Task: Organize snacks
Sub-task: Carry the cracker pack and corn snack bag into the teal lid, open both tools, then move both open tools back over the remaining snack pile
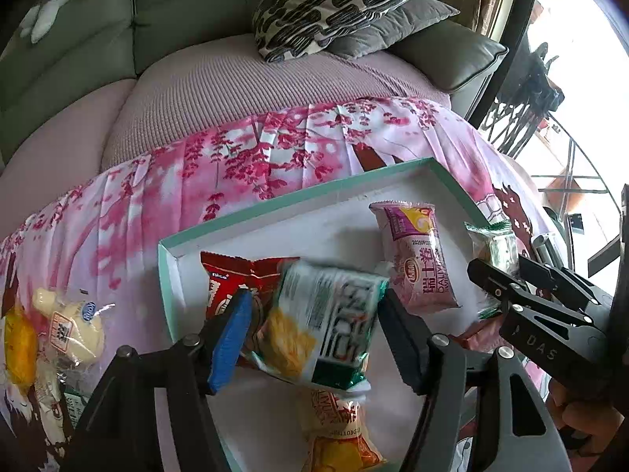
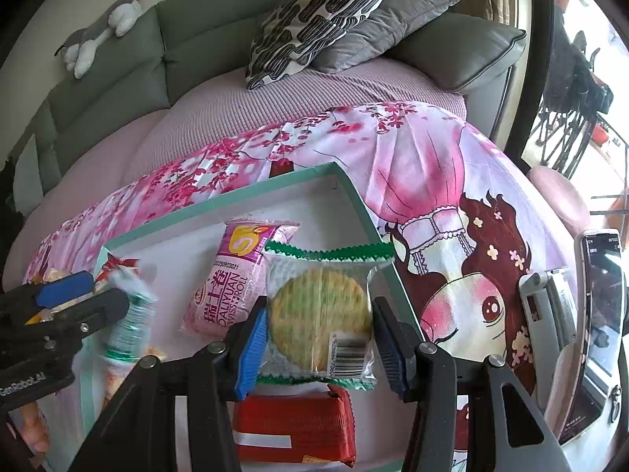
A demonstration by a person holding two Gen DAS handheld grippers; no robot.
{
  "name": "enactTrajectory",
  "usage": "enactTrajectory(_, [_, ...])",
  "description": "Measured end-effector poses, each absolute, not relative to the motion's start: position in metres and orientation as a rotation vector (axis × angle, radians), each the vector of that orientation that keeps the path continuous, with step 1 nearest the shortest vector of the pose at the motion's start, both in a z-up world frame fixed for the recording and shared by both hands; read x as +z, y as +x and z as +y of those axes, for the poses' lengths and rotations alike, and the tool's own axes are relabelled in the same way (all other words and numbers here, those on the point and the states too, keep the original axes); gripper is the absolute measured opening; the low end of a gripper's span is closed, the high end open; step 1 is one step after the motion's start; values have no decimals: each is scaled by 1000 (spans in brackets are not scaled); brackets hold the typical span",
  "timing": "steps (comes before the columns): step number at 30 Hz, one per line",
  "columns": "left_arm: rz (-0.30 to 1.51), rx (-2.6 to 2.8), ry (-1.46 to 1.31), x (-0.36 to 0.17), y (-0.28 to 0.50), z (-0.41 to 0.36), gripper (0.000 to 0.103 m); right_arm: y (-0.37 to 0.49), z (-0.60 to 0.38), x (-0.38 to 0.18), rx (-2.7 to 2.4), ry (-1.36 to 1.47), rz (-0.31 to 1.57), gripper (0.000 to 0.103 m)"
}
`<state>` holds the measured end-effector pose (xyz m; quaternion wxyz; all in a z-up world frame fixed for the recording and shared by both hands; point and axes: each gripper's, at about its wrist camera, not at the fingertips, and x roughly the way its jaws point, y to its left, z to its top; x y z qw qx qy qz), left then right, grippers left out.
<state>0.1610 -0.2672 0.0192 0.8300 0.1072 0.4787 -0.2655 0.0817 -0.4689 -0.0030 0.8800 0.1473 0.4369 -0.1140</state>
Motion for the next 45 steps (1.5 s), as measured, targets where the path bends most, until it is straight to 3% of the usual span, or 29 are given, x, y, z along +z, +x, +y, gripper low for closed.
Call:
enactTrajectory(10, [969,-507,196,37,153,-247,75,74,-462,6,-214,311,899,79])
enactTrajectory(12, [962,-471,193,37,152,-240,87,71,-459,6,-210,314,900,84])
enactTrajectory(13, [953,-442,188,38,151,-232,87,70,-457,6,-206,314,902,87])
enactTrajectory(20, [955,-271,157,29,151,-188,92,62,-437,2,-174,316,927,90])
enactTrajectory(24, [958,-192,126,22,144,-158,93,58,-425,5,-151,308,922,101])
enactTrajectory(45, [924,124,26,17,134,-25,94,64,-368,10,-72,244,938,103])
